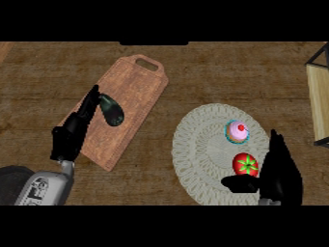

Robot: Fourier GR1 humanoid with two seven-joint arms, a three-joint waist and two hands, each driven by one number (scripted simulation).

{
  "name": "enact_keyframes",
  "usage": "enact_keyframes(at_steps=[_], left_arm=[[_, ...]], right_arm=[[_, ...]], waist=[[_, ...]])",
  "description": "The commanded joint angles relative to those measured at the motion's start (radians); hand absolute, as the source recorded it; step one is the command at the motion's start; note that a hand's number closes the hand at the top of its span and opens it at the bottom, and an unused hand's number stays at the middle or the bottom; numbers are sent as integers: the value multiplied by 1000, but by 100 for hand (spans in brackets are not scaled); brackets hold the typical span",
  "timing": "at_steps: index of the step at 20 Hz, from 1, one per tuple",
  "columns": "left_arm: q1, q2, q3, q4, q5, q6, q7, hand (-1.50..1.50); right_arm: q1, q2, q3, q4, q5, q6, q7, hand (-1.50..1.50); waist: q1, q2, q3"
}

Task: Pick the tomato from the placemat and place it in the tiered shelf

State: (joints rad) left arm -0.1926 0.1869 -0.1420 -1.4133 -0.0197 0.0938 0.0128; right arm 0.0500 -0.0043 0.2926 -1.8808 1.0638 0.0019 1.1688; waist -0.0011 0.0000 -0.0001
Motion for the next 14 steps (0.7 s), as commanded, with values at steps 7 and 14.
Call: enact_keyframes(at_steps=[7, 14], left_arm=[[21, -28, 18, 9, -28, 3, -30, 0], [76, -29, 15, -46, -35, -36, -24, 0]], right_arm=[[-19, 4, 0, 81, -45, -53, 111, -150], [-28, 4, -8, 196, 6, -17, -3, 150]], waist=[[0, 0, 0], [4, 0, 0]])
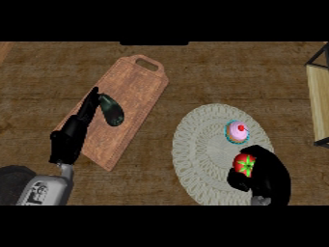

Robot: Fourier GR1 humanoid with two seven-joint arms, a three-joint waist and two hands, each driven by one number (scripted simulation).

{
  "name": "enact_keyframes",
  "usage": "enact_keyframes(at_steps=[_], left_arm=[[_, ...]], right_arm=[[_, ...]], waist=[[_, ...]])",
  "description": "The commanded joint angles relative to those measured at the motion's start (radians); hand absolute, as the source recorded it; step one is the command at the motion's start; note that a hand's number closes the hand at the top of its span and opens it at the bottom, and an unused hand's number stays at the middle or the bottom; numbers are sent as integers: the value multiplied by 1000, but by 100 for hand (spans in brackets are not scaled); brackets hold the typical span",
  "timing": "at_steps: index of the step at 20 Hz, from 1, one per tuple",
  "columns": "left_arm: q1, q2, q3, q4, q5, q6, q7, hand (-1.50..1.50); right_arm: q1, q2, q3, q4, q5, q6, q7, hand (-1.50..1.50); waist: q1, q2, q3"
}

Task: Pick the tomato from the placemat and place it in the tiered shelf

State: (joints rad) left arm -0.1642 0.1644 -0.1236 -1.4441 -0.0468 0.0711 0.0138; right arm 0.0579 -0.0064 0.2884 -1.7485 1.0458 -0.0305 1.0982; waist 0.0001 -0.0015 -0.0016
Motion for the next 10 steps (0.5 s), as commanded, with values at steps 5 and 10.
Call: enact_keyframes(at_steps=[5, 10], left_arm=[[13, -22, 7, -31, -24, -7, 24, 0], [-3, -8, 8, -22, -23, -17, 31, 0]], right_arm=[[53, 6, 97, -94, 109, 21, 143, 150], [46, -226, 155, -104, -131, 198, -414, 150]], waist=[[-3, 0, 1], [18, -5, 9]])
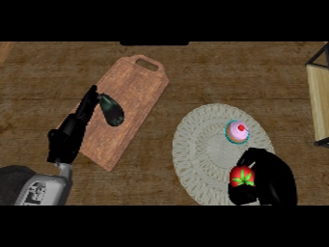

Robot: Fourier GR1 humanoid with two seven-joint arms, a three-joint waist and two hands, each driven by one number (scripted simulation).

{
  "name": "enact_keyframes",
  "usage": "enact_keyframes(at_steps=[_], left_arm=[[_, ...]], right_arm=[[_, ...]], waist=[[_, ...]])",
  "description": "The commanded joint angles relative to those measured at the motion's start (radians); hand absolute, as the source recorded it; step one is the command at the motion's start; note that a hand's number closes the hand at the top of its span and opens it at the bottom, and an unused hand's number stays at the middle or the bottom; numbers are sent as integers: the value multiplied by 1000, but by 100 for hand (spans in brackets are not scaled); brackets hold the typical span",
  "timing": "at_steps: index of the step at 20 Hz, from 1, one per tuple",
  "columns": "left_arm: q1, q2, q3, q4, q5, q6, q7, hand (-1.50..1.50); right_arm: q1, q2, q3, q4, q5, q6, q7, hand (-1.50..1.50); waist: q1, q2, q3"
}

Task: Pick the tomato from the placemat and place it in the tiered shelf

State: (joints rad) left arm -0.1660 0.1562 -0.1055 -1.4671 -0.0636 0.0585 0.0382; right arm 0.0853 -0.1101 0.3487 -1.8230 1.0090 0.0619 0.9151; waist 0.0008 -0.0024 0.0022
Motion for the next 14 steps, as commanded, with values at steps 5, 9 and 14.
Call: enact_keyframes(at_steps=[5, 9, 14], left_arm=[[-9, -19, -28, 7, 5, -21, 0, 0], [-5, -21, -25, 10, 6, -15, 3, 0], [8, -14, -9, 18, 0, 1, 1, 0]], right_arm=[[2, -240, 269, -102, -138, 212, -481, 150], [29, -308, 304, -219, -272, 252, -682, 150], [67, -397, 265, -363, -428, 288, -875, 150]], waist=[[64, -16, 10], [34, -16, 15], [-12, -15, 17]])
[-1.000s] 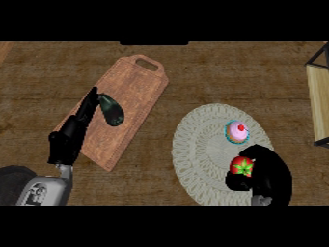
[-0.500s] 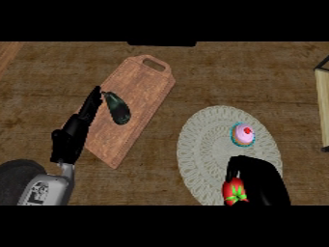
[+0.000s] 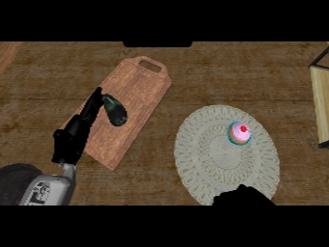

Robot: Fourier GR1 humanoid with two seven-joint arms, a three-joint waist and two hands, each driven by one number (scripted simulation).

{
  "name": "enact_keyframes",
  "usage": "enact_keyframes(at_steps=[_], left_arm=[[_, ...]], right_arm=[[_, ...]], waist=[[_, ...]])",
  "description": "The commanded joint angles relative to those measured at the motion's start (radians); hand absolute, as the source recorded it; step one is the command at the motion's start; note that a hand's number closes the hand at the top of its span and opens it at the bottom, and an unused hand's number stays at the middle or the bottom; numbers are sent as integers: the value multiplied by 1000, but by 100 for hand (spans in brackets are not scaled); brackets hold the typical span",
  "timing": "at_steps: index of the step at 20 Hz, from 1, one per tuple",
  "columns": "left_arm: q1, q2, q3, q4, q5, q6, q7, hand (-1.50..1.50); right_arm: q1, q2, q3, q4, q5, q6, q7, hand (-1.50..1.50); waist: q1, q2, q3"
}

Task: Pick the tomato from the placemat and place it in the tiered shelf

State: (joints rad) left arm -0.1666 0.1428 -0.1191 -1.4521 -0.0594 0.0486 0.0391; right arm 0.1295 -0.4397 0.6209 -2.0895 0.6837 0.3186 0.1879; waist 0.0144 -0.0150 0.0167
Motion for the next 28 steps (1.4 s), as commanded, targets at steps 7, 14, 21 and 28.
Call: enact_keyframes(at_steps=[7, 14, 21, 28], left_arm=[[33, 1, 26, 6, 0, 28, -10, 0], [41, 11, 48, -5, 5, 36, -19, 0], [34, 19, 56, -13, 3, 40, -15, 0], [49, 17, 38, -20, 4, 20, -23, 0]], right_arm=[[61, -178, -203, -242, -305, 62, -329, 150], [70, -234, -495, -225, -510, 60, -480, 150], [31, -305, -810, -66, -729, 109, -617, 150], [-44, -469, -1125, 282, -989, 283, -756, 150]], waist=[[-79, 7, -1], [-95, 15, -1], [-99, 14, -5], [-56, 16, -11]])
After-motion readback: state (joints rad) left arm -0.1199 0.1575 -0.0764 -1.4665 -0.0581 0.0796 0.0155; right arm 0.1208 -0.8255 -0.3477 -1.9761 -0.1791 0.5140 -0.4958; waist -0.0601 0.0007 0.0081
